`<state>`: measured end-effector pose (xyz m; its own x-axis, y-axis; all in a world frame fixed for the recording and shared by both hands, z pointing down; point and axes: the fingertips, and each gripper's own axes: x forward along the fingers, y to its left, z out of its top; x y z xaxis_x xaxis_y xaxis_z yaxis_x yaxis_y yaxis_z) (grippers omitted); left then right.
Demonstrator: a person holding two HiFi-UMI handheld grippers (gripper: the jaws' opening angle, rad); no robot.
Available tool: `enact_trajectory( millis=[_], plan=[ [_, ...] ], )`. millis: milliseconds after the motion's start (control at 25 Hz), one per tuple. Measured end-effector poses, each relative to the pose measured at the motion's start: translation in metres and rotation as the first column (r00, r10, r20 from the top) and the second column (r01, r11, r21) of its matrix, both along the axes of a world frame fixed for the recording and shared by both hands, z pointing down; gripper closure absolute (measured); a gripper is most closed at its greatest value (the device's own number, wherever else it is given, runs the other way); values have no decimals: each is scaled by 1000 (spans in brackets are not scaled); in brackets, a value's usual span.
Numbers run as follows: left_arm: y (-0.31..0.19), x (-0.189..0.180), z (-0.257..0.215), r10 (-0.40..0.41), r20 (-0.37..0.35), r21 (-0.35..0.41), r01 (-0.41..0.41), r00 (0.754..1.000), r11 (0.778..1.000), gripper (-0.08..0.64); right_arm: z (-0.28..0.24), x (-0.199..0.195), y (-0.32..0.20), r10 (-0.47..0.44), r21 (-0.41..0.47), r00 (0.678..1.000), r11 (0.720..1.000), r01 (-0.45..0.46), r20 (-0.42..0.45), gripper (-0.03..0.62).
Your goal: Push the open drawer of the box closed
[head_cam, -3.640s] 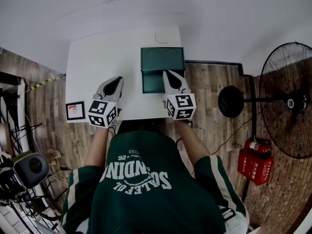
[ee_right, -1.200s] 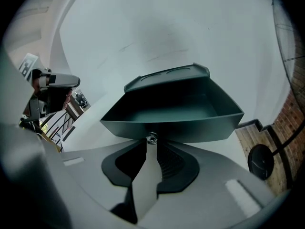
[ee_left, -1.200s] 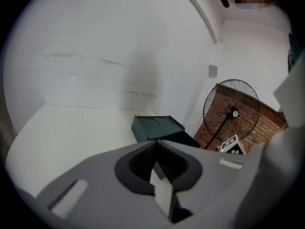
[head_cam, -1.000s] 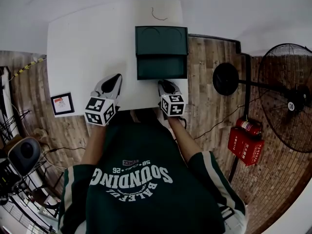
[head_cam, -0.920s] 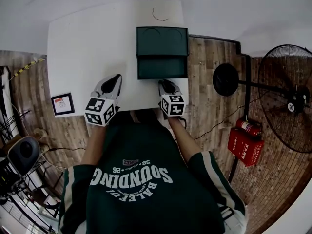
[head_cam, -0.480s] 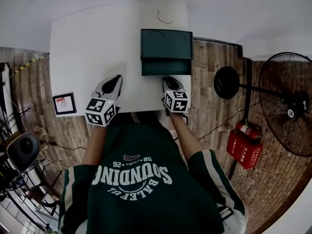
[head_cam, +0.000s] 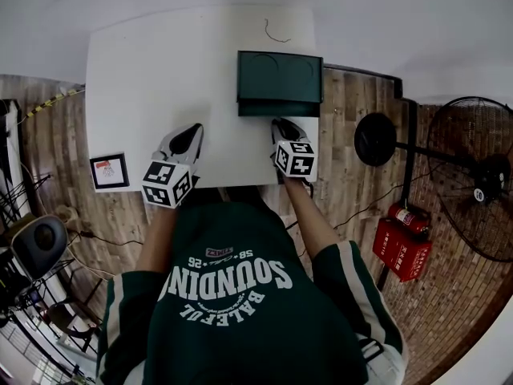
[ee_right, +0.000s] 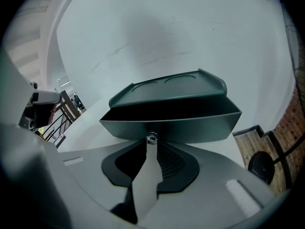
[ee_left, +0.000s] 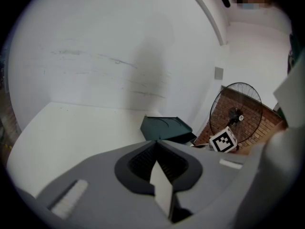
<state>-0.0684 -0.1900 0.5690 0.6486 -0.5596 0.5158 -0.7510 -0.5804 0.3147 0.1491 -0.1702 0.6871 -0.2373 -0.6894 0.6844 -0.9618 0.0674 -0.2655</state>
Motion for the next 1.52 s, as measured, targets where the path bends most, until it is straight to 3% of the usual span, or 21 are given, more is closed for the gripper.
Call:
enact_trajectory(
  millis=[720,1280,1520],
  plan=[
    [1,-16,0,-54,7,-6,54,999,999,508,-1,5,-41,-17,16,1000,1000,17,8,522],
    [1,-20,-8,-68,-6,15,68,998,998,508,1,7,-31,-2,-4,1000,1000,2,20,523],
    [-6,-23,-22,-75,-17,63,76,997,995,508,-41,-1,-21,-54,107,998,993,53,12,539]
  ],
)
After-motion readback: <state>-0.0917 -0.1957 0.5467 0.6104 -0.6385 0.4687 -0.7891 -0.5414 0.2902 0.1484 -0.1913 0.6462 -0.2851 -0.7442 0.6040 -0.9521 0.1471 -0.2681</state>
